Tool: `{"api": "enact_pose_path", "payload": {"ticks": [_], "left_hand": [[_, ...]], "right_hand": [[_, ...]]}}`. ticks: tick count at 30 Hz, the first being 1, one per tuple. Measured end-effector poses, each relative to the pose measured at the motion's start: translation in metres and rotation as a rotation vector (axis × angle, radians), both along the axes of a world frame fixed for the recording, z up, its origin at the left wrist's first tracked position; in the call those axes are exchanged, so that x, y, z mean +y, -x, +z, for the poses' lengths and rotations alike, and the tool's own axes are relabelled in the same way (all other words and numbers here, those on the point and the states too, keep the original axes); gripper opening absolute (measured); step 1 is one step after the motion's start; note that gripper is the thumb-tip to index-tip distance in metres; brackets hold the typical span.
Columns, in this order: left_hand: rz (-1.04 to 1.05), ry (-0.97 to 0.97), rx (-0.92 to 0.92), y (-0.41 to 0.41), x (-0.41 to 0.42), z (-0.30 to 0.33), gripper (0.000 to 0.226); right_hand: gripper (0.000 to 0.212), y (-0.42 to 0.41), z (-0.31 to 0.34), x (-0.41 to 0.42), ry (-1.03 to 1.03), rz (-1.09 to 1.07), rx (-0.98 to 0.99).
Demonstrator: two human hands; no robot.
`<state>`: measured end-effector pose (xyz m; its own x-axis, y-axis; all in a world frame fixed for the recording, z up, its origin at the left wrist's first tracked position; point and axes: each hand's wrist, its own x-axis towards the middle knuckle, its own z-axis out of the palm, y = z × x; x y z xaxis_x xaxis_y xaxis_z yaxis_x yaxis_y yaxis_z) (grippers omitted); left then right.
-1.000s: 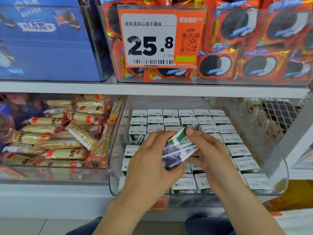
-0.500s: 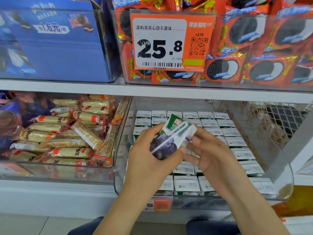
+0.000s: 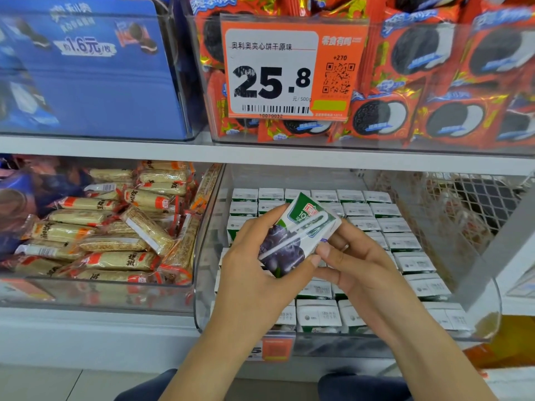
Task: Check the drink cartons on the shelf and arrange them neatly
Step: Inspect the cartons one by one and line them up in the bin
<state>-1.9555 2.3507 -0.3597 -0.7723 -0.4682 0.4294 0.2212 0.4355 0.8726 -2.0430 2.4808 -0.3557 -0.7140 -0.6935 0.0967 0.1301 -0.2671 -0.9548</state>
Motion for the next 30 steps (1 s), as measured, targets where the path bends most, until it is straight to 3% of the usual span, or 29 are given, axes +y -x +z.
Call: {"api": "enact_pose_path", "payload": {"ticks": [15,30], "left_hand": [[0.048,0.129,0.032,0.001,0.001,-0.004,0.065],[-0.134,-0.291,-0.066,0.003,0.003,-0.001,0.053]], "right_hand": [[0.055,-0.003,0.004,0.001,0.012,-0.090,0.158],[0.040,-0.003,0.011,0.002,-0.029,-0.171,0.091]]}}
